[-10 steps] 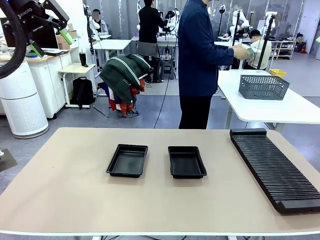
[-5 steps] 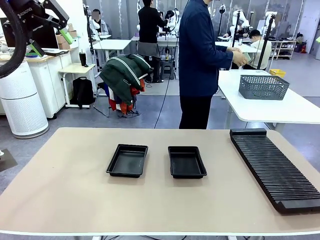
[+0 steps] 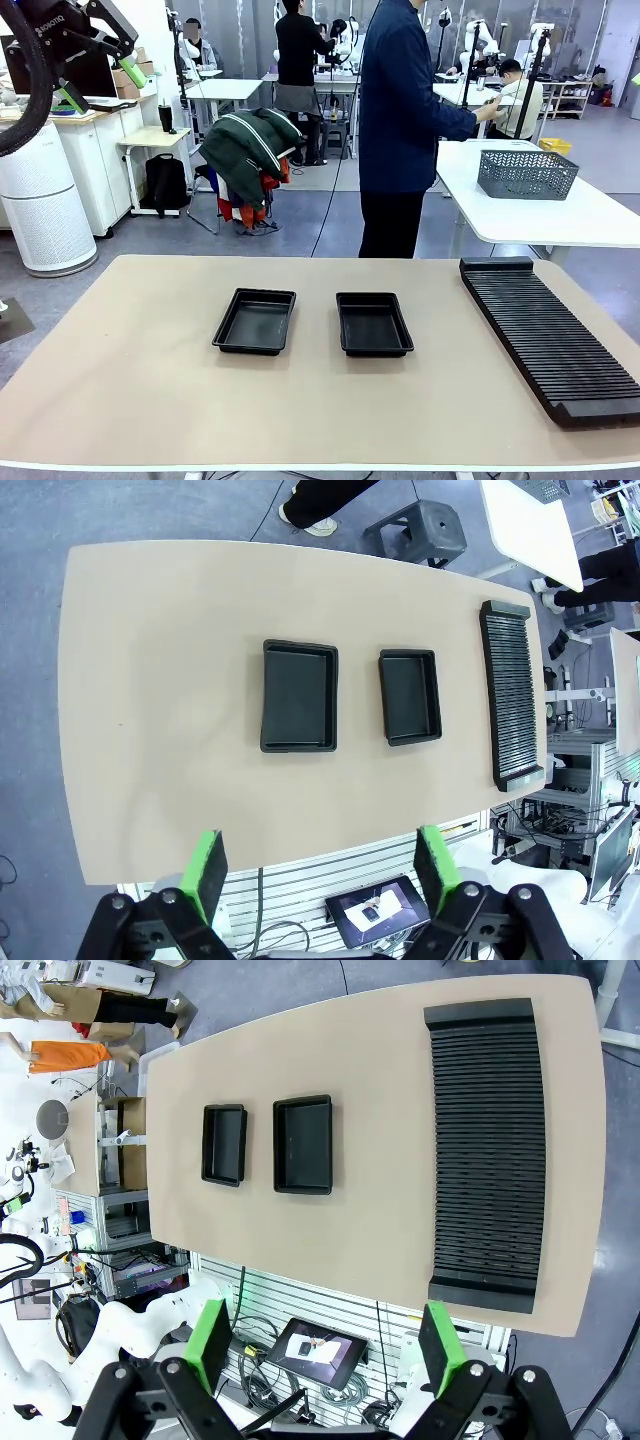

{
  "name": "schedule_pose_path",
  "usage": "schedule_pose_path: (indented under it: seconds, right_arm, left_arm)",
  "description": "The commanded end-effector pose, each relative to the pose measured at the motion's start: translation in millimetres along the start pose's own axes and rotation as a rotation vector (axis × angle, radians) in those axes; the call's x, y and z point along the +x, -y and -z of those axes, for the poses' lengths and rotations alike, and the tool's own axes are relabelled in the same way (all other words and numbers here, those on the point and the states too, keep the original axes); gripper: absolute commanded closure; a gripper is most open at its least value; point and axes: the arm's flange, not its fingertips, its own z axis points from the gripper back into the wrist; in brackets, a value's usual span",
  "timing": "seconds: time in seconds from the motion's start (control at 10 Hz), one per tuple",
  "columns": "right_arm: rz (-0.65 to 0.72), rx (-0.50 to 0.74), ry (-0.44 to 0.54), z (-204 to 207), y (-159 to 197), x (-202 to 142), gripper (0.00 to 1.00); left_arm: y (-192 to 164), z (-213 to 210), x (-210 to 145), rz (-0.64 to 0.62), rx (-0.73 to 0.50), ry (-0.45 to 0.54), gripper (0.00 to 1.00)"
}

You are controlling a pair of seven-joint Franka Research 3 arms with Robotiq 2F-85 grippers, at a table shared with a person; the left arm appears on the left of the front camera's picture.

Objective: Inspect and transfer BCBs to ESD trays.
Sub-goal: Pick up the Blank PCB from the PCB Rack and place it in the left ESD tray.

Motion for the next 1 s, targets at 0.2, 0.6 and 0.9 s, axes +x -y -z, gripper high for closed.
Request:
schedule_pose_path:
  seconds: [0.2, 0.6, 0.9]
  right_arm:
    - [0.000, 0.006, 0.002, -0.3, -0.4, 0.2, 0.00]
    - [0.000, 0.006, 0.002, -0.3, -0.4, 0.2, 0.00]
    - [0.000, 0.006, 0.002, -0.3, -0.4, 0.2, 0.00]
  left_arm:
    - [0.0, -0.4, -1.0, 0.000, 0.000, 0.001, 0.00]
    - [0.0, -0.4, -1.0, 0.000, 0.000, 0.001, 0.00]
    - [0.0, -0.4, -1.0, 0.000, 0.000, 0.001, 0.00]
